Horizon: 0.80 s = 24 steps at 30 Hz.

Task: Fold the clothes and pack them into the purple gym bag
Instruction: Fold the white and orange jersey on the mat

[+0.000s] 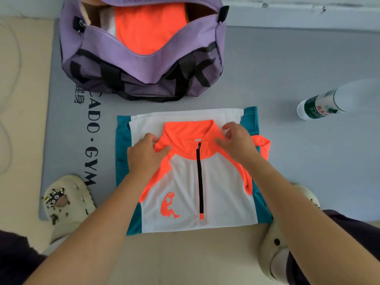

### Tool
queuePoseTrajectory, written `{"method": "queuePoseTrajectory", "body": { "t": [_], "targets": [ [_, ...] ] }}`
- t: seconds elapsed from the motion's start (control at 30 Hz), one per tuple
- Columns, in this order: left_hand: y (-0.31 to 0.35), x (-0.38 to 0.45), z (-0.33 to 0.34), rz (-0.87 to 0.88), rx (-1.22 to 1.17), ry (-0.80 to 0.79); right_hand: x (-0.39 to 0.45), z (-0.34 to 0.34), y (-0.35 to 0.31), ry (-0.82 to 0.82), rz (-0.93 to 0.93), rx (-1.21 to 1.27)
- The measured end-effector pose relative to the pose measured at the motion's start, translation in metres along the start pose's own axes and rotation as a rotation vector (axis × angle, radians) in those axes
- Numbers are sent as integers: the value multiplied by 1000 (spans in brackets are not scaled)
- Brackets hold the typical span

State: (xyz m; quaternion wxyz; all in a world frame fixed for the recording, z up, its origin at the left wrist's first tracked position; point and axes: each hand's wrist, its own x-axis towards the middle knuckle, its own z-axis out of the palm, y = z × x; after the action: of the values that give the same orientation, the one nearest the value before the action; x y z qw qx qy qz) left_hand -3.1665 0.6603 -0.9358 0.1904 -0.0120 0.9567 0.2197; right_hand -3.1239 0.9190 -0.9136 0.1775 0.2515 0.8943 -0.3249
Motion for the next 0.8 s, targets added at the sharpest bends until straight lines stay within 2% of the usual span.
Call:
{"method": "queuePoseTrajectory", "body": {
  "t": [0.1, 0.17, 0.27, 0.37, 0.43, 0.5, 0.63, 0.8],
  "targets": [
    [-1, 8, -6, -29, -160, -110, 0, 4, -3, -58, 81, -99],
    [0, 14, -14, -30, -272, -183, 0, -3, 0, -136, 40, -96],
    [-5, 21, -32, -71, -537, -329, -3, -19, 3, -212, -63, 40],
    [-8, 24, -40, -34, -607, -280, 1, -27, 3, -193, -77, 188],
    [-6, 27, -34, -19, -553, -199, 8, -20, 0, -119, -62, 196],
    [-4, 30, -25, -24, -424, -147, 15, -8, -3, -65, -31, 99],
    [-6, 34, -17, 5, -169, -114, 28, 0, -2, -61, 6, -55],
    [4, 24, -17, 97, -51, 120, 29, -2, -1, -3, -15, -17]
  ]
}}
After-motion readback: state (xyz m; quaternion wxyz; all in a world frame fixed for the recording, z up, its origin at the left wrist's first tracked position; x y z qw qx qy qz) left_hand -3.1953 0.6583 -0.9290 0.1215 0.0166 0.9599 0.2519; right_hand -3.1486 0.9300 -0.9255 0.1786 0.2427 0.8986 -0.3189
